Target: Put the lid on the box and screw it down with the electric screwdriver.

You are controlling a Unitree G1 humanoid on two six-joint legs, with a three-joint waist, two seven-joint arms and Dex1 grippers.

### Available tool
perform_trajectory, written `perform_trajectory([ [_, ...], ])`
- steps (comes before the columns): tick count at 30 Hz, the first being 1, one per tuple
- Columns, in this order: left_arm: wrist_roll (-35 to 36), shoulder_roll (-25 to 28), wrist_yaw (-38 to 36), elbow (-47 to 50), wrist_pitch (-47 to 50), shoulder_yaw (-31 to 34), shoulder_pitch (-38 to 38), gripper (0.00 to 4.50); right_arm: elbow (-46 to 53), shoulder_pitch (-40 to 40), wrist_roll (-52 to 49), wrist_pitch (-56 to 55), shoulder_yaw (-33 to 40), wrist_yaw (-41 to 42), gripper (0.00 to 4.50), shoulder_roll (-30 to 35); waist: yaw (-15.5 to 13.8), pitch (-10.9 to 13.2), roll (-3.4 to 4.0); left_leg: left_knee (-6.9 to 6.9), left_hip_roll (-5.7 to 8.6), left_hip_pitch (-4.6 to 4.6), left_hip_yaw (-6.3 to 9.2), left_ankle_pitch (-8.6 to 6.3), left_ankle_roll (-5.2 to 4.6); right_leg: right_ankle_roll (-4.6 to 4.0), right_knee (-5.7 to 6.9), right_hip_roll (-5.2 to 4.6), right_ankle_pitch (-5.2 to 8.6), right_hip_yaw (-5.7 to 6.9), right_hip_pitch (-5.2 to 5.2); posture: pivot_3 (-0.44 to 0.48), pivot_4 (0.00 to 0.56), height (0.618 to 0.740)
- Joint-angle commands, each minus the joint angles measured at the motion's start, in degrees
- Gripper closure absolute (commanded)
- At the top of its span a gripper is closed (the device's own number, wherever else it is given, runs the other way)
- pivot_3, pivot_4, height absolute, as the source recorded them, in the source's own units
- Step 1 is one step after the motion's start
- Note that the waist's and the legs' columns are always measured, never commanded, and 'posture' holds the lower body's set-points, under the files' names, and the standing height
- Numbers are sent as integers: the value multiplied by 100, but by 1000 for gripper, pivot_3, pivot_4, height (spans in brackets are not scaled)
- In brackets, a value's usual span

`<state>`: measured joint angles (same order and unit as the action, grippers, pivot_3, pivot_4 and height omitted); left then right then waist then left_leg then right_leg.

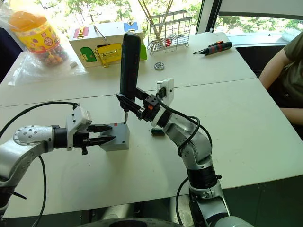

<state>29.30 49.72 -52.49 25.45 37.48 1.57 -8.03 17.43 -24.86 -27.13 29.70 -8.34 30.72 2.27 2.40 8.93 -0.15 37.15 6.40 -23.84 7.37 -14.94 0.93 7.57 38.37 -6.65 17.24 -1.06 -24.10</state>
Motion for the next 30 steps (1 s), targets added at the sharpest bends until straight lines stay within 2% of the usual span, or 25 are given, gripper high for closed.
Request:
perform_trajectory([
  [1,-83,-26,-58,-191,41,-179,12,2666,158,-75,88,-368,-131,18,2721,-67,-4,0,0,-1,1,5,0,0,0,0,-1,0,0,0,4,0,150,740],
  [24,-214,-98,-112,-368,-53,-281,-123,2666,-360,-49,479,-840,-421,121,2721,-63,-3,-1,0,-8,1,39,3,-2,-3,0,-10,1,0,0,41,0,150,740],
  [30,-236,-68,-122,-352,-50,-311,-58,2666,-481,3,950,-982,-852,255,2721,173,-1,-5,4,-9,0,47,6,-3,-4,0,-14,3,0,0,49,0,150,740],
])
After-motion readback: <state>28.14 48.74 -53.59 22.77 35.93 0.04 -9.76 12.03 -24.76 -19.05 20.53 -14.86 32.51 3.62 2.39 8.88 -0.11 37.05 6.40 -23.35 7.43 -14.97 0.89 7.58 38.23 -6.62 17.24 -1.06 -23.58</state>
